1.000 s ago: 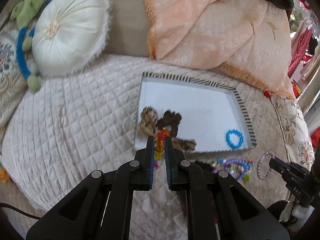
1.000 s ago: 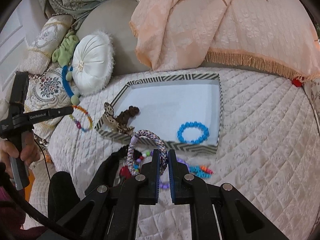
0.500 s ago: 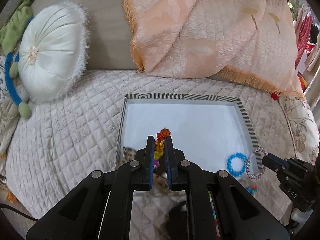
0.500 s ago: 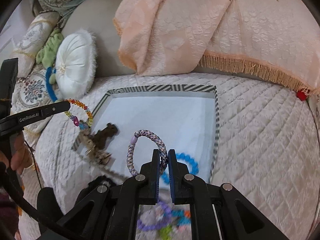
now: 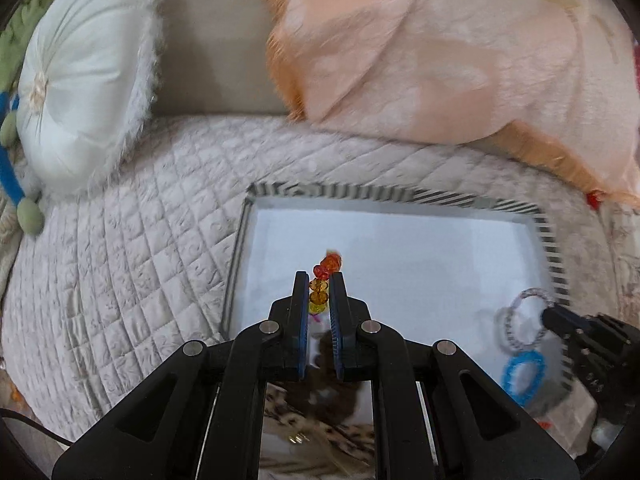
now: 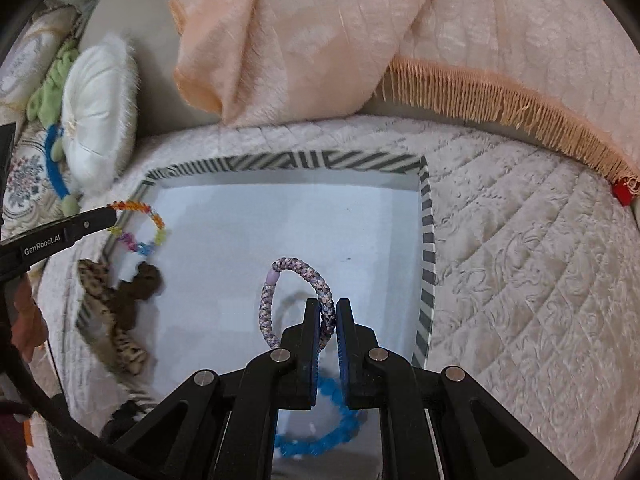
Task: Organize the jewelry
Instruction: 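Drop the orange bracelet in the tray with the left tool while the right drops the silver one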
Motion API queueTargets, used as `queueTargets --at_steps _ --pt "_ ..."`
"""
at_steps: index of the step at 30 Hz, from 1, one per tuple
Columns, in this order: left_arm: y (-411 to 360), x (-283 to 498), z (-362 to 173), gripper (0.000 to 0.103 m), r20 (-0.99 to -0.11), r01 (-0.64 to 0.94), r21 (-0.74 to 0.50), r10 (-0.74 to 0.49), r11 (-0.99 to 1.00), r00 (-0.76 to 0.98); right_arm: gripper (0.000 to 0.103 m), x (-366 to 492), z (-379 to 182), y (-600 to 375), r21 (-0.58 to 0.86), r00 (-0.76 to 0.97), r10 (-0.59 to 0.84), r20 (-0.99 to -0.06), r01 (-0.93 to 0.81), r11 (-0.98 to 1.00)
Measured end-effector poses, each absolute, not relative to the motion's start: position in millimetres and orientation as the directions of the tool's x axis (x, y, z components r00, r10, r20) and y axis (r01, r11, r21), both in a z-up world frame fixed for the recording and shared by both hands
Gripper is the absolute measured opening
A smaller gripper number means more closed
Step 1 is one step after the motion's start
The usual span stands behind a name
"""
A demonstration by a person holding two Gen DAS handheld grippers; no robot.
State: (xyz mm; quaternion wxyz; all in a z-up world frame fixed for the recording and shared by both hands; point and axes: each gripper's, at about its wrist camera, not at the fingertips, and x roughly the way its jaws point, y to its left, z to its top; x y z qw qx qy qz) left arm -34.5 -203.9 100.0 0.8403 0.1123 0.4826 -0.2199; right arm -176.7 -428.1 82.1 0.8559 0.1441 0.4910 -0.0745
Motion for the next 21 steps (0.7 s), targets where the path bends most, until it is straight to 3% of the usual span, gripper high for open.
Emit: queueTargets --at_steps 10,12,14,16,21 --pt "-186 -18 72 0.01 -0.892 0.419 -0.064 -0.24 0.906 0.384 0.008 -168 65 -435 0.12 0.474 -0.047 -0.879 0.316 0.941" --pt "-185 -18 71 0.011 -0.892 0.419 -0.077 -0.251 0.905 0.376 0.016 -168 67 -435 0.14 0.485 -0.034 -0.874 0.318 0.938" --pt "-184 -23 74 0.023 -0.888 0.428 -0.06 -0.244 0.902 0.389 0.032 -171 71 -433 0.159 0.5 -0.019 -0.866 0.311 0.937" --pt "-182 -29 78 0.048 -0.883 0.432 -0.062 -0.251 0.9 0.396 0.035 -176 76 -429 0.181 0.513 0.002 -0.858 0.299 0.937" --pt "-174 -46 90 0.05 -0.869 0.433 -0.06 -0.26 0.899 0.42 0.035 -197 94 -414 0.208 0.546 0.025 -0.837 0.276 0.938"
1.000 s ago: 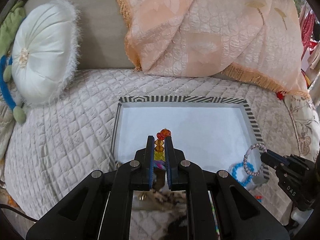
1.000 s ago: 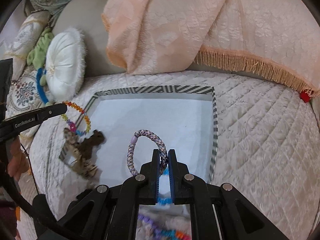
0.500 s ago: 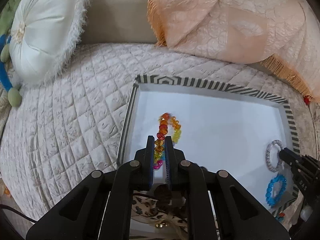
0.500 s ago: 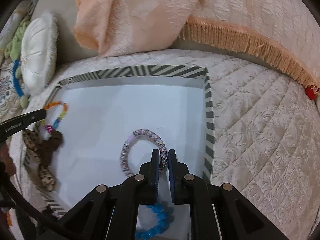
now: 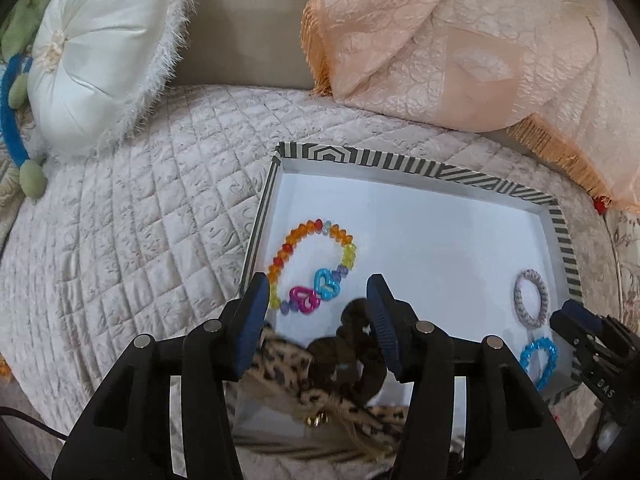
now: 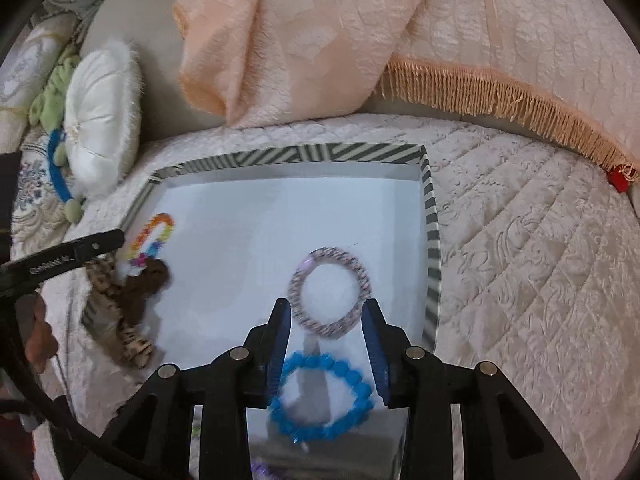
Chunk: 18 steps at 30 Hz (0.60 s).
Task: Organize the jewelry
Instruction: 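Drop the orange bracelet in the tray with the left tool while the right drops the silver one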
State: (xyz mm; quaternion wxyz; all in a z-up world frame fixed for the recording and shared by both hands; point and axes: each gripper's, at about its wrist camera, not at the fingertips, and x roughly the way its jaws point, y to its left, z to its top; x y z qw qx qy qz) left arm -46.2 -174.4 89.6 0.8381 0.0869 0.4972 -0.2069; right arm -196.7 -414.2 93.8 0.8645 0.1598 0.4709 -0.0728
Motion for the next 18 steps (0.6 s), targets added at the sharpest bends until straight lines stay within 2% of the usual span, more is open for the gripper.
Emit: queueTargets --at_steps 18 --pt "-128 -152 123 0.05 -0.814 0.459 0.005 -0.263 0.888 0.518 0.039 -268 133 -353 0.225 0.603 0.036 -0.797 0.24 0.944"
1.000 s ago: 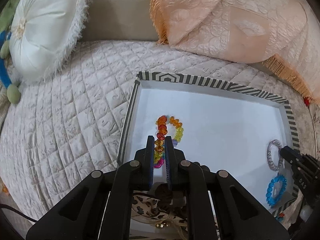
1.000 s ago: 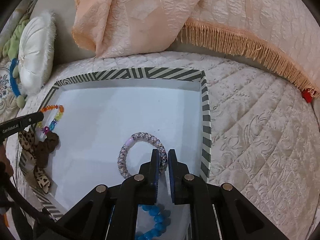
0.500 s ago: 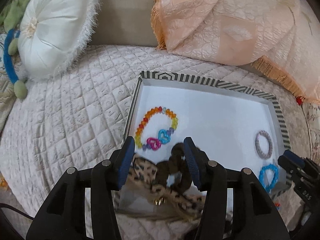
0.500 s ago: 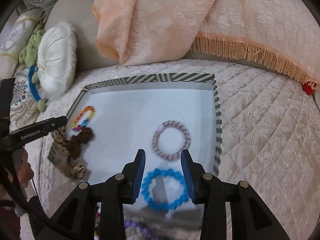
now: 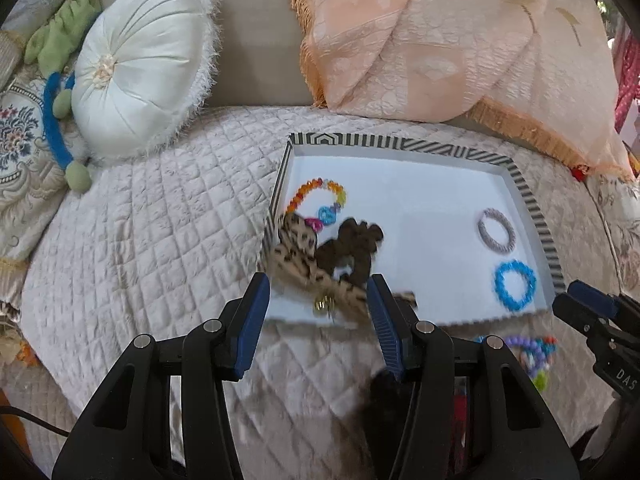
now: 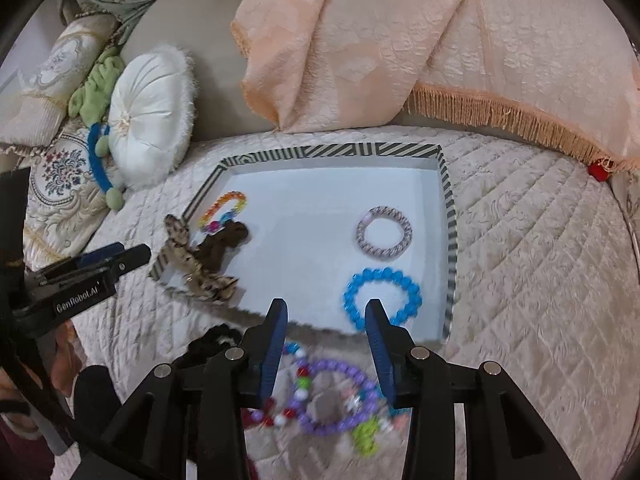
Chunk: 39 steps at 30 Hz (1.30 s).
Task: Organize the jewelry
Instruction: 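Drop the orange bracelet in the tray with the left tool while the right drops the silver one, then grasp the black scrunchie with the left tool while the right grasps the teal-orange bracelet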
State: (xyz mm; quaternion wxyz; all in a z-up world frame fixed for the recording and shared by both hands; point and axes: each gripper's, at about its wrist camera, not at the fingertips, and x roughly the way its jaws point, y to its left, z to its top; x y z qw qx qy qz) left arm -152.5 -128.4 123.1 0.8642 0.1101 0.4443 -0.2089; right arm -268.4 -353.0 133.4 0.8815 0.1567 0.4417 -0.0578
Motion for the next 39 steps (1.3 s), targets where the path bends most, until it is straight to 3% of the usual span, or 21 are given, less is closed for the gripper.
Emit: queueTargets --at_steps 19,26,30,39 --pt "-106 -206 131 0.05 -0.81 0.462 -0.022 -0.287 0.887 0.512 0.042 -316 146 -331 0.218 0.623 0.021 -0.782 0.242 0.946" --pt "-99 -216 136 0.05 -0.807 0.469 -0.03 -0.298 0.883 0.51 0.052 -323 153 -323 0.212 0.63 0.025 -0.776 0.224 0.951" --pt "-94 -219 136 0.051 -0.816 0.473 -0.05 -0.309 0.88 0.489 0.053 -330 153 -320 0.213 0.623 0.031 -0.782 0.22 0.952" --pt "-88 -228 127 0.06 -0.851 0.507 -0.131 -0.359 0.852 0.384 0.053 -345 142 -320 0.202 0.594 0.033 -0.804 0.22 0.954"
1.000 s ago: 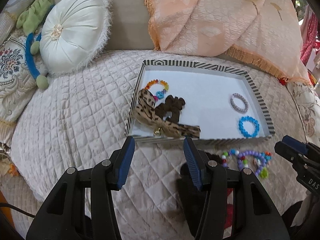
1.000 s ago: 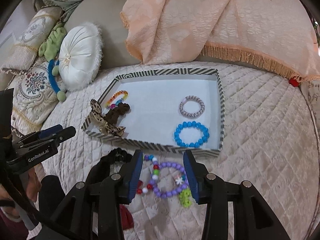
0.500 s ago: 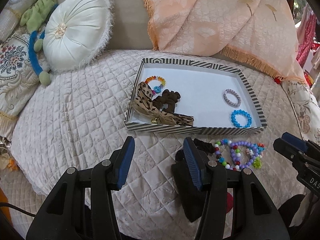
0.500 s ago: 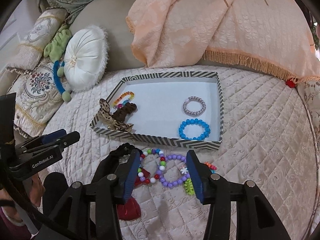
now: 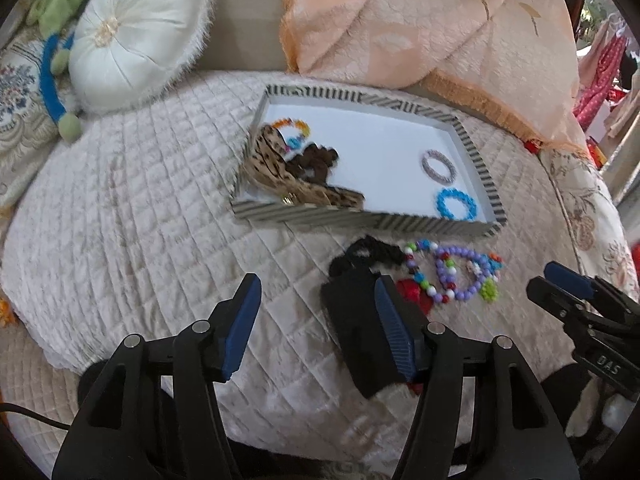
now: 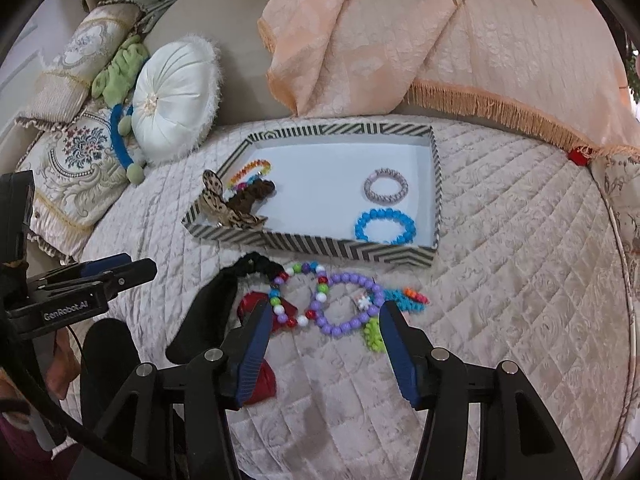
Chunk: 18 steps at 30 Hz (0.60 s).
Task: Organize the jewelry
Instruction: 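Grasp the black scrunchie with the left tool while the right grasps the teal-orange bracelet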
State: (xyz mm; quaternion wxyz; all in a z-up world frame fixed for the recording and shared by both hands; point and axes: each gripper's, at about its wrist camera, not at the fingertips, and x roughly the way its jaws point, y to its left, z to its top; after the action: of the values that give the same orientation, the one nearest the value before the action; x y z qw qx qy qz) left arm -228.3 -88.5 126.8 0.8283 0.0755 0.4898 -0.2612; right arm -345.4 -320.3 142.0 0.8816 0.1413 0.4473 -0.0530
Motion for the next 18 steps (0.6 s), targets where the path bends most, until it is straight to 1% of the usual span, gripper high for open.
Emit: queueTargets --at_steps 4,9,12,18 --pt "-88 -230 117 0.064 -0.868 0.511 -0.171 -0.374 0.842 0.327 0.053 -350 132 -327 0.201 0.575 0.03 -0.818 0.236 0.951" --pt "-95 -231 99 0.065 -0.888 0.511 -0.202 -0.377 0.835 0.265 0.053 -352 117 -337 0.207 0.545 0.032 -0.837 0.261 0.943" --pt "-101 -229 90 0.069 -0.893 0.497 -0.231 -0.385 0.837 0.233 0.053 -353 111 -340 0.206 0.533 0.035 -0.845 0.265 0.942" --pt "-111 -224 70 0.07 -0.91 0.483 -0.237 -0.367 0.843 0.193 0.053 -355 96 -362 0.208 0.517 0.017 -0.856 0.314 0.926"
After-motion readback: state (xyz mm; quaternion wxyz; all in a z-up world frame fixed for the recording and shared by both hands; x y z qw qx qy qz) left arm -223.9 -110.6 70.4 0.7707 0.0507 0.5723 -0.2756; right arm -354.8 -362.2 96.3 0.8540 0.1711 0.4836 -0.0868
